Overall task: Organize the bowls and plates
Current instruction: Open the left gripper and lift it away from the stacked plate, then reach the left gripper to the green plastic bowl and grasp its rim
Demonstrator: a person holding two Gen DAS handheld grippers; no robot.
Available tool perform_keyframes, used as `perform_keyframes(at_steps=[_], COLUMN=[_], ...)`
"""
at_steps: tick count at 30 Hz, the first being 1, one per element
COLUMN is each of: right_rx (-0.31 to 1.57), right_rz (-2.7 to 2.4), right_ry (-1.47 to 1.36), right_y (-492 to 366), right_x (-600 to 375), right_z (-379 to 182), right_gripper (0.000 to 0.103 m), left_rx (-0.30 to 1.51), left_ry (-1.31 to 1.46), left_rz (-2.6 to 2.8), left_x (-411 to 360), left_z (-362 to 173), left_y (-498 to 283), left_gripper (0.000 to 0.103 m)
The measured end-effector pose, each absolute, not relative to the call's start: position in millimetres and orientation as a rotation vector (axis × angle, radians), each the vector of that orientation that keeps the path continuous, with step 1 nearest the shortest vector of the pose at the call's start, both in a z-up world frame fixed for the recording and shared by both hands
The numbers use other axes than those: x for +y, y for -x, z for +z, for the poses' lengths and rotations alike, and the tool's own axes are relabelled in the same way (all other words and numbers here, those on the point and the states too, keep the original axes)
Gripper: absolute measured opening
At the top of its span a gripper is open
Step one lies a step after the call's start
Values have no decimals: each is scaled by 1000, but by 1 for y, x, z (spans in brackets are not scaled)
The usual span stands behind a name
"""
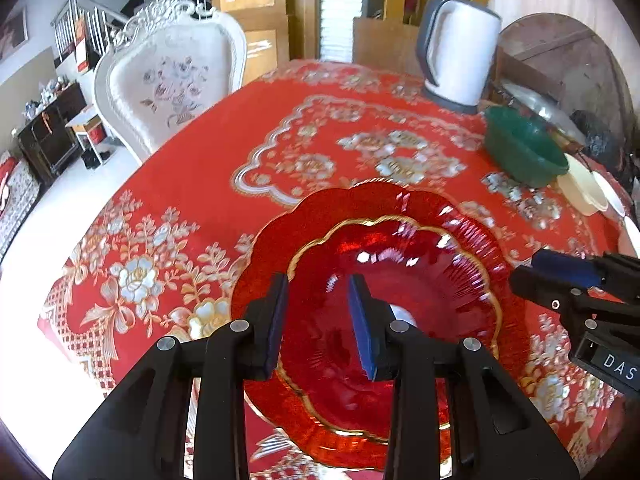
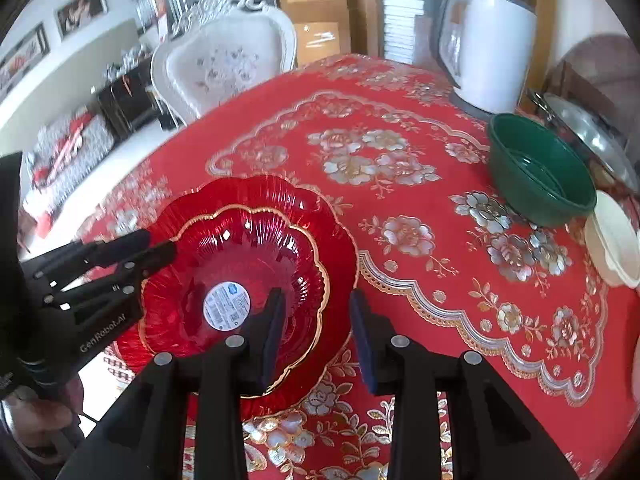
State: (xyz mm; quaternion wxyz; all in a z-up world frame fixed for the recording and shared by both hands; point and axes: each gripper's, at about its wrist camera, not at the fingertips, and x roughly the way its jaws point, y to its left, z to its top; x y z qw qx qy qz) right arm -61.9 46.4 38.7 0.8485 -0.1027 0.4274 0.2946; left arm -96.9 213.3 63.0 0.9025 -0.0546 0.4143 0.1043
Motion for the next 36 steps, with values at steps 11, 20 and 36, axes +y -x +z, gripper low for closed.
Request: perform_keyframes(at_steps=[11, 20, 36], right_rx=[891, 894, 888], right_rz=[575, 513, 391], right_ry=[99, 33, -93], right_y=[55, 44, 1], right_x=[4, -38, -112], right_z=[49, 51, 53], right_gripper=[38, 39, 51], left_rx=[823, 832, 877], left_ry=[97, 79, 80], left_rz=[144, 78, -33], left_x=[174, 141, 84], left_z=[78, 80, 84], left_y=[86, 72, 10], left_gripper=[31, 31, 57])
